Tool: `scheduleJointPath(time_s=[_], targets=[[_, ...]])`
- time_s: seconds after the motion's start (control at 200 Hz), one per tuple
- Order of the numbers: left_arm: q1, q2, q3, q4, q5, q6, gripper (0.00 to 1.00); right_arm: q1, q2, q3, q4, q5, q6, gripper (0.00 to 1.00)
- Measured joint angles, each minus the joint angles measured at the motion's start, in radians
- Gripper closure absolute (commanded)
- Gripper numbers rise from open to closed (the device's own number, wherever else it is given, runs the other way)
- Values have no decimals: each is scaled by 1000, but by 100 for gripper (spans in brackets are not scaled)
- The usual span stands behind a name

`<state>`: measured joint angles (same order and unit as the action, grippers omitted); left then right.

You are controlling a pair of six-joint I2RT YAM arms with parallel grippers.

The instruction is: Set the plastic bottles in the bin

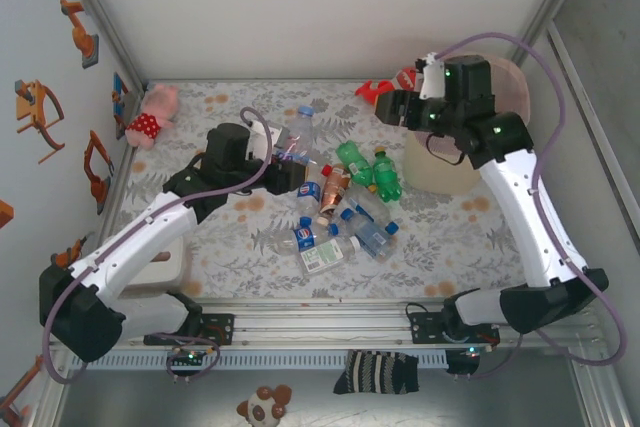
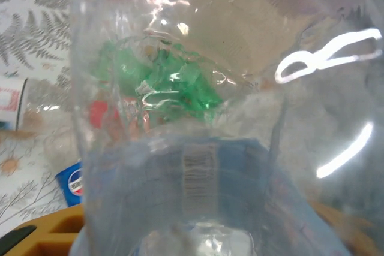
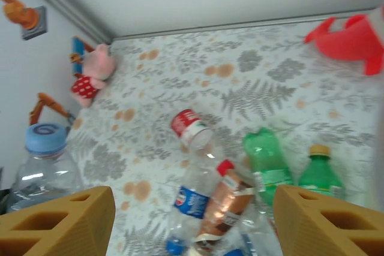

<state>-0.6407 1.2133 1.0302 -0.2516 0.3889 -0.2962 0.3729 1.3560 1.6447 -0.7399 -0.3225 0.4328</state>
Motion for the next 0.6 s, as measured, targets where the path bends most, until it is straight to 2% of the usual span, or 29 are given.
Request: scheduleJointPath(time_s=[0.24,0.601], targets=[[0,0,-10,84,84,16,50,166,39,33,42,39,66,33],[0,0,-10,126,142,23,50,265,153,122,90,57,156,38]])
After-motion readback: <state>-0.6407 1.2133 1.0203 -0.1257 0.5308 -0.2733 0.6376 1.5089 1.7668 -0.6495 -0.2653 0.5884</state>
